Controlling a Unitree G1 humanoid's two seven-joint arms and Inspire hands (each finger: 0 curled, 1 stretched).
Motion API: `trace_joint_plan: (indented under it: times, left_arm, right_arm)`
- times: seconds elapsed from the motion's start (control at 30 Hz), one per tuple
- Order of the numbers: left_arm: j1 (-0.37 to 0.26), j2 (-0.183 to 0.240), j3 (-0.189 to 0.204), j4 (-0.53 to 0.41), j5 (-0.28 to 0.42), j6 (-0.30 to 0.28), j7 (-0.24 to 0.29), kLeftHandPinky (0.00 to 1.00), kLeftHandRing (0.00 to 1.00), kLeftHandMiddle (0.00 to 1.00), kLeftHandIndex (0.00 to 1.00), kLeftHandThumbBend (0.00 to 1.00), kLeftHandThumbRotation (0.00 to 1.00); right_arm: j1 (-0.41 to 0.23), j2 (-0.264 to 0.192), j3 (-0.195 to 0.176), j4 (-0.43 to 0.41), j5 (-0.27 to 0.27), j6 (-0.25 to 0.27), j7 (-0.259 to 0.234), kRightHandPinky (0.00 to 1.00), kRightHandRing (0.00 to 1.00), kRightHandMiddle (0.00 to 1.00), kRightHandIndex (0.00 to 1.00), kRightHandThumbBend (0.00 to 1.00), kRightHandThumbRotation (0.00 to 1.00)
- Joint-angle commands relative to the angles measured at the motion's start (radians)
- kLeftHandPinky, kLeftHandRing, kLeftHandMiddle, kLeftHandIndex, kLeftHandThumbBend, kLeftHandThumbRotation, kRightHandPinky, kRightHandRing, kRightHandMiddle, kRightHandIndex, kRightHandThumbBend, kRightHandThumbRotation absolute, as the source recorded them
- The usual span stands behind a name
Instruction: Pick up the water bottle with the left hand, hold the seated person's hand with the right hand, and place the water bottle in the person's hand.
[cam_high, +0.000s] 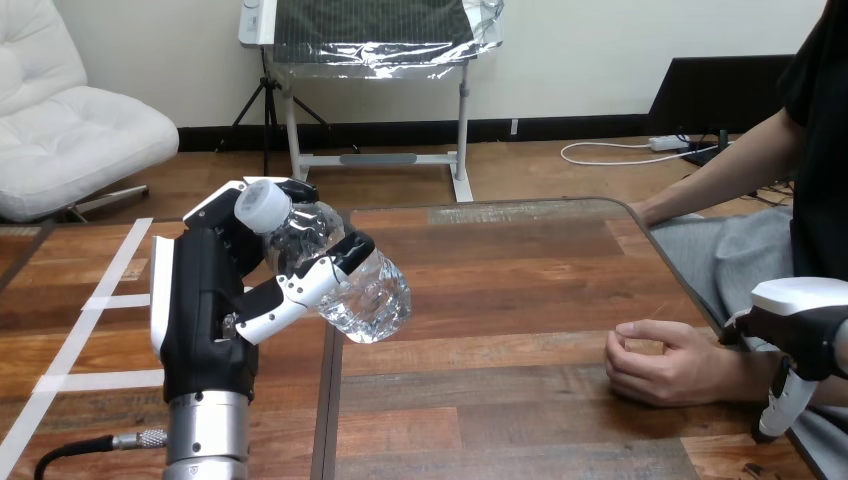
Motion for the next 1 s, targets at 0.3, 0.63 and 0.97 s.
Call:
trace_joint_plan:
  times: [0.3, 0.63, 0.97]
  left_arm:
    - [-0.035, 0.005, 0.005, -0.045, 0.005, -0.024, 0.005, 0.45, 0.44, 0.46, 0.48, 0.64, 0.0]
    - [-0.034, 0.006, 0.005, -0.049, 0.001, -0.019, 0.002, 0.45, 0.43, 0.47, 0.48, 0.63, 0.0]
    - [-0.034, 0.006, 0.006, -0.049, -0.002, -0.017, 0.001, 0.44, 0.43, 0.47, 0.48, 0.64, 0.0]
  right_arm:
    - [-0.13, 0.034, 0.046, 0.118, -0.008, -0.059, -0.08, 0.83, 0.9, 0.91, 0.87, 0.67, 0.0]
    - [-0.171, 0.05, 0.074, 0.204, -0.023, -0.096, -0.111, 0.84, 0.9, 0.91, 0.87, 0.66, 0.0]
    - [-0.21, 0.07, 0.097, 0.301, -0.013, -0.141, -0.152, 0.81, 0.88, 0.89, 0.85, 0.66, 0.0]
